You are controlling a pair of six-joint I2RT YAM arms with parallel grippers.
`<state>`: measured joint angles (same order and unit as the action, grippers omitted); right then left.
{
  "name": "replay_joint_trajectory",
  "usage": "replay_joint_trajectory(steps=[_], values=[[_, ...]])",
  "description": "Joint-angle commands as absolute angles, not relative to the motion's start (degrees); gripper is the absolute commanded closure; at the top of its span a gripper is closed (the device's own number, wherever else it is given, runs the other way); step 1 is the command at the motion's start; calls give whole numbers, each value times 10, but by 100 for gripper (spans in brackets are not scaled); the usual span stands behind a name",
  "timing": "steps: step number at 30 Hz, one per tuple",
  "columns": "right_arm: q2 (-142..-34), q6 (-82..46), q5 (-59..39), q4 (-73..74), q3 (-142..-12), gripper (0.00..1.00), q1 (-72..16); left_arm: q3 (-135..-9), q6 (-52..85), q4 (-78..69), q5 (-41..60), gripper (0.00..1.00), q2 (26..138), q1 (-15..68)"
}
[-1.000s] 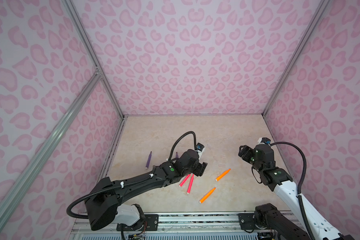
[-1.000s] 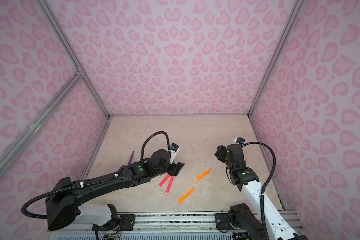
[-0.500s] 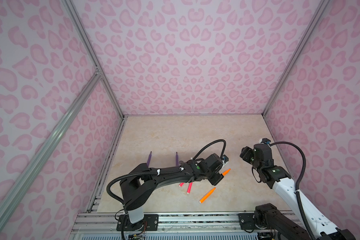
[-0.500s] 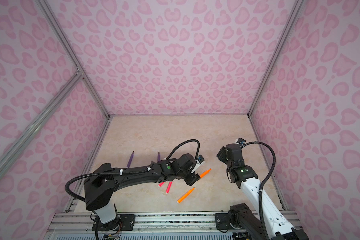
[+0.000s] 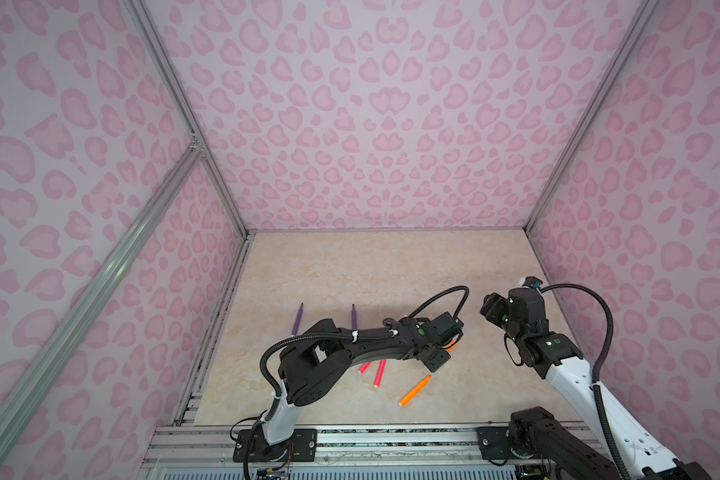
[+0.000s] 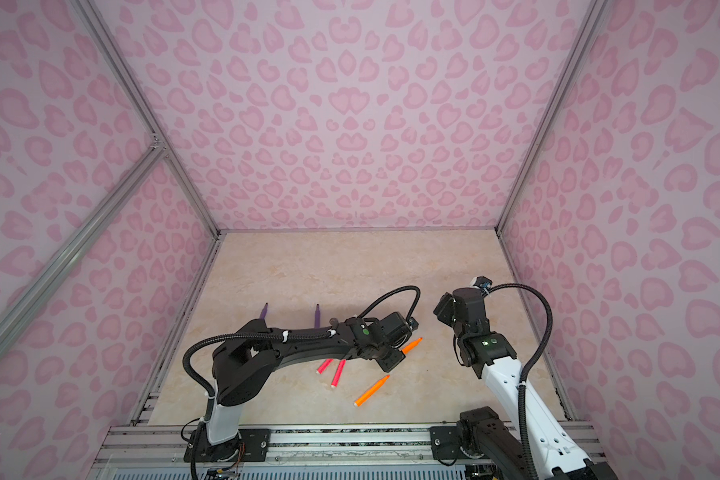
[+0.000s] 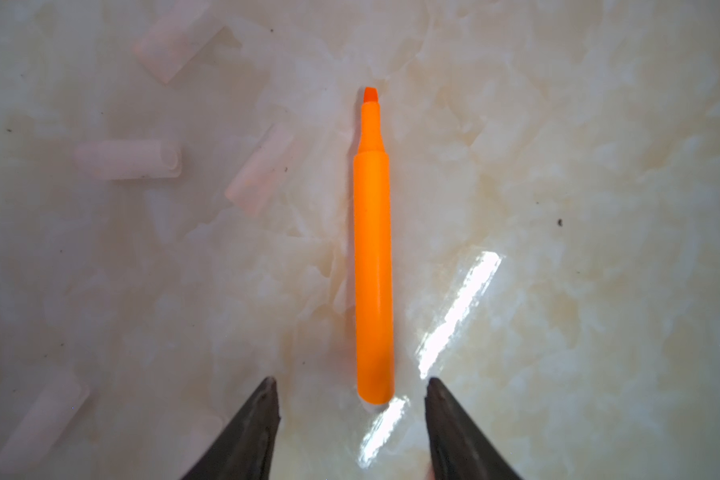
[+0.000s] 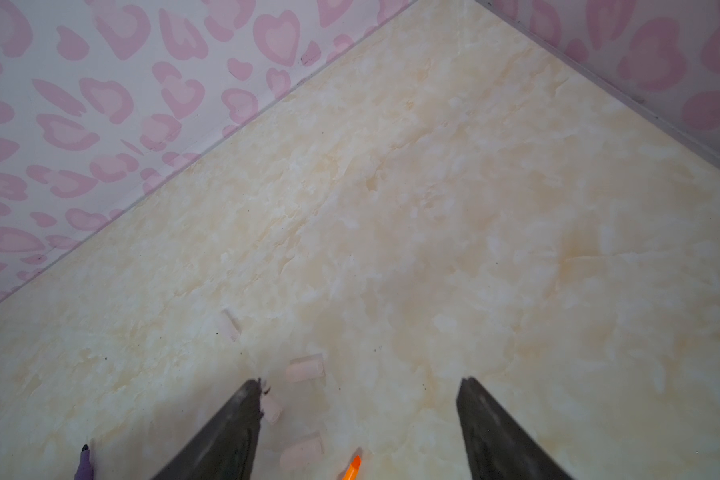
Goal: Insert the pens into the pen caps
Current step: 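Reach the left gripper over the farther orange highlighter while the right gripper rises, then lower the left gripper and close it on the orange highlighter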
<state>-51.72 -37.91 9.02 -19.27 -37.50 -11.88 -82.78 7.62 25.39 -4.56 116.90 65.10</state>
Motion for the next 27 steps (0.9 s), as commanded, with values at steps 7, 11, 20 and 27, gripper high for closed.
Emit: replay_joint_trajectory(steps=[7, 11, 20, 27], values=[[-520, -378, 100, -188, -367, 24, -117, -875, 75, 277, -55, 40, 1208, 651], [-513, -377, 104, -192, -367, 24, -117, -901, 75, 286, -45, 41, 1230, 651], [-489, -370, 103, -202, -362, 24, -102, -940, 72, 300, -28, 40, 1264, 651], [-466, -369, 101, -212, -359, 24, -93, -953, 72, 309, -16, 40, 1278, 651]])
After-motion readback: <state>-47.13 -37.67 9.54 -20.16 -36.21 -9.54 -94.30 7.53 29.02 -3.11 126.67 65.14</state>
